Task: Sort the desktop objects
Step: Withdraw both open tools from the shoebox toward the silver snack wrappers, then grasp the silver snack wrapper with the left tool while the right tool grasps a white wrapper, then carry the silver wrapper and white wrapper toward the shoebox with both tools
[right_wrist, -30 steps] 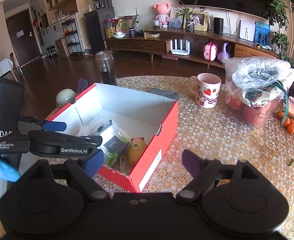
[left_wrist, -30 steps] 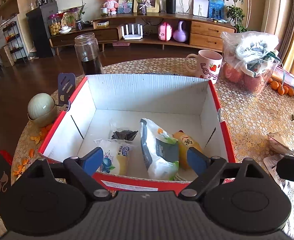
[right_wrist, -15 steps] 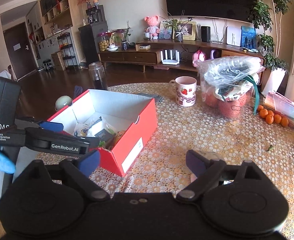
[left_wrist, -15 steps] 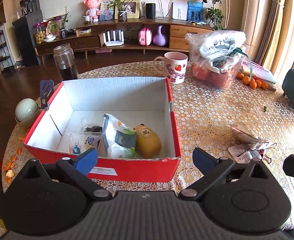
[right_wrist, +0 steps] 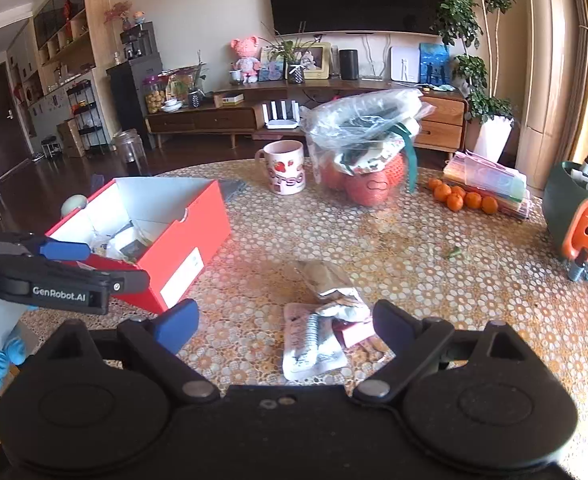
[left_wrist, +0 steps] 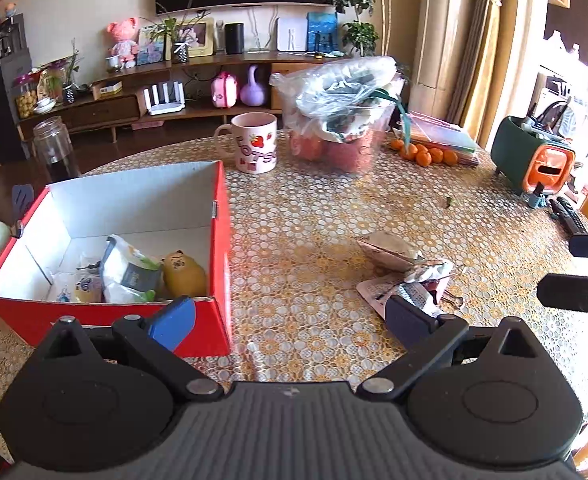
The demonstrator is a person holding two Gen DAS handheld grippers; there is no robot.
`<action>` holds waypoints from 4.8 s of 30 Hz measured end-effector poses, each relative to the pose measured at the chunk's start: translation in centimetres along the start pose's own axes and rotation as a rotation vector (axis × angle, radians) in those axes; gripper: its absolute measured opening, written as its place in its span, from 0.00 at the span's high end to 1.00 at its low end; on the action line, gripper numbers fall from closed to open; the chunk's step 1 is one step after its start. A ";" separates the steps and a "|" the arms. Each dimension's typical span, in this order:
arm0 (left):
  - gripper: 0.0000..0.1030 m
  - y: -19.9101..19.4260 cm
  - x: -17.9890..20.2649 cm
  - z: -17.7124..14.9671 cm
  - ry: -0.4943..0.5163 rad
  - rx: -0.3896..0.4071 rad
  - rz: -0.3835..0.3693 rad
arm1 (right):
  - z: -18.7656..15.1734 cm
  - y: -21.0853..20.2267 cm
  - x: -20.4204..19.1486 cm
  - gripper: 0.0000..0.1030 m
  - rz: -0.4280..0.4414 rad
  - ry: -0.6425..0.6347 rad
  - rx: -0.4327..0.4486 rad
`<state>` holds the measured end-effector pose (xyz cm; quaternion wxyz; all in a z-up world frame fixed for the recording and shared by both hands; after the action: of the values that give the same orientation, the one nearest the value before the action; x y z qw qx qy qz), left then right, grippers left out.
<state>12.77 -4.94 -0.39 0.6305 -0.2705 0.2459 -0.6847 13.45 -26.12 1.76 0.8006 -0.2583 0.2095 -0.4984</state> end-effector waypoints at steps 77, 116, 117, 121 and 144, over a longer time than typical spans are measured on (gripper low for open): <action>0.59 21.0 7.3 7.5 -0.148 -0.281 -0.164 | -1.1 17.2 4.9 0.47 -0.004 -0.096 -0.168; 0.68 3.7 -4.7 7.6 -0.162 -0.089 -0.092 | 5.6 9.7 -5.2 0.47 0.056 -0.183 -0.131; 0.68 3.3 -5.4 7.6 -0.162 -0.081 -0.083 | 6.0 9.8 -5.9 0.47 0.062 -0.190 -0.128; 0.68 2.1 -8.0 7.7 -0.173 -0.056 -0.046 | 7.5 10.3 -8.9 0.47 0.086 -0.221 -0.110; 0.68 1.7 -20.7 7.1 -0.196 0.034 0.165 | 10.3 16.3 -19.0 0.47 0.156 -0.286 -0.128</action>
<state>20.03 15.57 2.43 0.7103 -0.3044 0.1928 -0.6047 22.87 -0.72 1.14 0.8404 -0.3599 0.1441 -0.3786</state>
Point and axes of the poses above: each gripper's, at about its wrist camera, not at the fingertips, and y roughly the way its jaws point, x to its right, z to its top, the point moved 3 cm from there along y, roughly the way its jaws point, and after that the axes turned 3 degrees about -y, right-handed, at the moved point
